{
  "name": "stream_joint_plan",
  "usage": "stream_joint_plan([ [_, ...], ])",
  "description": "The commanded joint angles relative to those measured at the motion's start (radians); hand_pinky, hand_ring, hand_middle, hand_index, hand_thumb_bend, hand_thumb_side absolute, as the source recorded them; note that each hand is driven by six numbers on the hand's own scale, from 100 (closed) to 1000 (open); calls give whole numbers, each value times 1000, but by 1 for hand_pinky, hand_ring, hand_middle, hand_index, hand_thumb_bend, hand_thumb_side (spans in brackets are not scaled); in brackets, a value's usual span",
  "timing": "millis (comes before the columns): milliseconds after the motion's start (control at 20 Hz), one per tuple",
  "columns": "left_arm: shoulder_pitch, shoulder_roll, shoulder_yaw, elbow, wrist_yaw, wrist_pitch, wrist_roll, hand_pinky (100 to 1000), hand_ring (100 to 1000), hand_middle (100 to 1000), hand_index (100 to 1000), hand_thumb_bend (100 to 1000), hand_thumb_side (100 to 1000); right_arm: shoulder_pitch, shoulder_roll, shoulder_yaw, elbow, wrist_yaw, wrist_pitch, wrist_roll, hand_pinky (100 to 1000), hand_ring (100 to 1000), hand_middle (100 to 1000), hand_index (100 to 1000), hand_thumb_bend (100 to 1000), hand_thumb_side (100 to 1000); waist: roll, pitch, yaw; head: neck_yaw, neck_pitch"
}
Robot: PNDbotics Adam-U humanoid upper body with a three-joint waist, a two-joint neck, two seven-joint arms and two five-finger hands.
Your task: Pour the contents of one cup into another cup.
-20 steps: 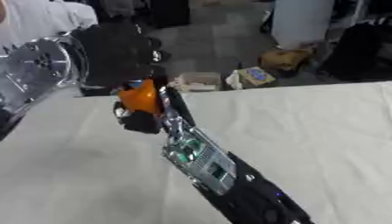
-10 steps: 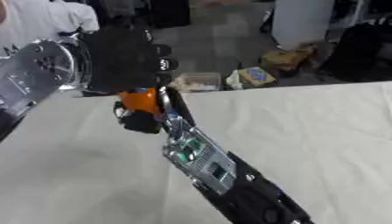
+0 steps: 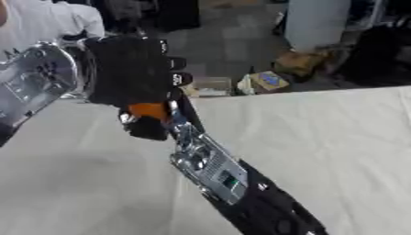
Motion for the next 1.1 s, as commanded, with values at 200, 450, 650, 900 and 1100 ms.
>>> stream_joint_plan([
  [200, -27, 16, 2, -58, 2, -61, 14, 700, 759, 725, 764, 192, 100, -18, -16, -19, -7, -10, 13, -23, 463, 474, 479, 575, 100, 252, -2, -24, 2, -2, 0],
  [450, -14, 24, 51, -58, 9, 28, 22, 724, 753, 723, 770, 194, 100, -13, -17, -22, -8, -13, 14, -25, 463, 474, 479, 575, 100, 253, -4, -22, 1, -4, 1],
  [650, 12, 30, 128, -17, 58, 290, 75, 468, 670, 663, 777, 112, 100, -7, -22, -22, -16, -15, 13, -25, 463, 474, 479, 575, 100, 253, -8, -23, -3, -3, 5],
  [900, 72, 46, 211, -17, 267, 627, 163, 100, 481, 564, 786, 100, 100, 6, -41, -19, -45, -15, 11, -19, 464, 474, 479, 576, 100, 252, -17, -24, -13, 13, 9],
  [1100, 121, 73, 271, -73, 420, 806, 222, 100, 426, 523, 787, 100, 100, 24, -70, -19, -84, -19, 15, -12, 464, 475, 479, 576, 100, 252, -25, -25, -22, 33, 15],
])
